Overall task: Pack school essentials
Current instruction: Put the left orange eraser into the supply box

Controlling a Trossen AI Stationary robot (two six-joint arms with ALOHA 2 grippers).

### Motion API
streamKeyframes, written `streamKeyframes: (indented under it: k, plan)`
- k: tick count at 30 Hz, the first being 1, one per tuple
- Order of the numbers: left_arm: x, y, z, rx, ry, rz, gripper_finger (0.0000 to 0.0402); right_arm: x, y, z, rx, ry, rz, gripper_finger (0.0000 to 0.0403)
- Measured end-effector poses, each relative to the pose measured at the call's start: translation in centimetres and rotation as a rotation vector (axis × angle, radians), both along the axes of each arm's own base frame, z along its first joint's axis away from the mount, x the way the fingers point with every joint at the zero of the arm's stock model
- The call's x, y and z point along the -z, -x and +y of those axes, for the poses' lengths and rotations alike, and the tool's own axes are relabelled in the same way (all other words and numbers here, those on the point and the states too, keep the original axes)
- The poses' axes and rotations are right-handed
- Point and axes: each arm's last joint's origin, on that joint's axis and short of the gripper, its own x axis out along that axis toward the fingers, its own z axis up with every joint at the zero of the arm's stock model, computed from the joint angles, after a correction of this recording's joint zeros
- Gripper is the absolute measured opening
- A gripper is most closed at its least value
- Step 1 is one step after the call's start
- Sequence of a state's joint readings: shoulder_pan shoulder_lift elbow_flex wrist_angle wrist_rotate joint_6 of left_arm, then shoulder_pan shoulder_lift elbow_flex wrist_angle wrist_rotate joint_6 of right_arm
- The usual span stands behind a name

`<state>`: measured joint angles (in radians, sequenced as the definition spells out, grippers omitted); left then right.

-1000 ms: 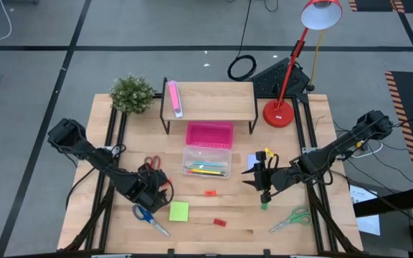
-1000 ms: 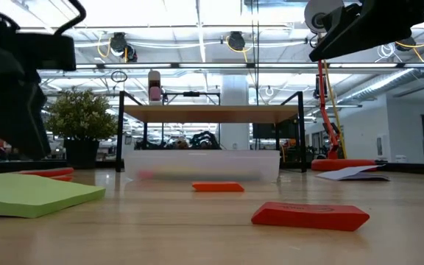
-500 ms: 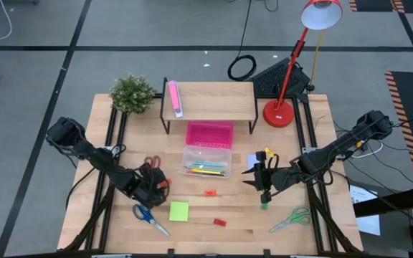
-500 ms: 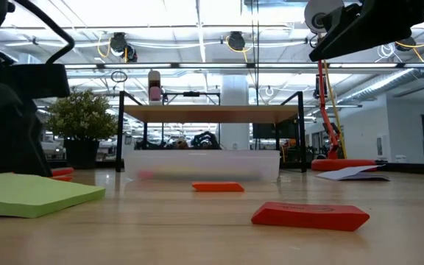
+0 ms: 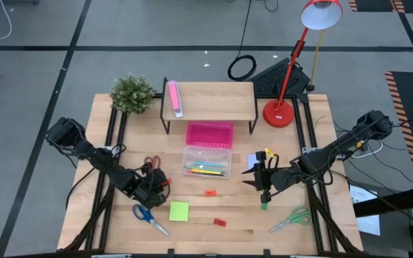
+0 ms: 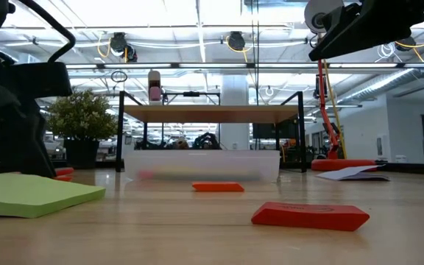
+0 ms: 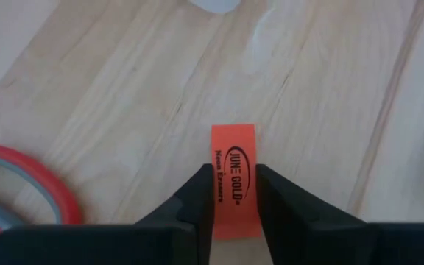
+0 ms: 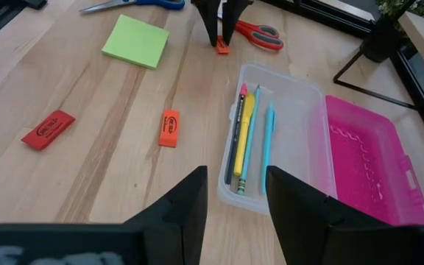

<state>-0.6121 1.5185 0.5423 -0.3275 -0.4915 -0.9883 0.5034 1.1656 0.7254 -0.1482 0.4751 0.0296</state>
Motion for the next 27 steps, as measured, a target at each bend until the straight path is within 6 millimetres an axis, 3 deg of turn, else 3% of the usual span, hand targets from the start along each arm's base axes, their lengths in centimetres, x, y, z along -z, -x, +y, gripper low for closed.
streamKeyframes:
  k: [19, 27]
  plan:
    - [-0.3, -0.4, -0.3, 0.019, 0.006, -0.032, 0.0084, 0.0, 0.0, 0.0, 0.000, 0.001, 0.000, 0.0130]
    - [-1.3, -0.3, -0.2, 0.025, 0.047, -0.066, 0.0083, 0.0, 0.0, 0.0, 0.000, 0.000, 0.000, 0.0130]
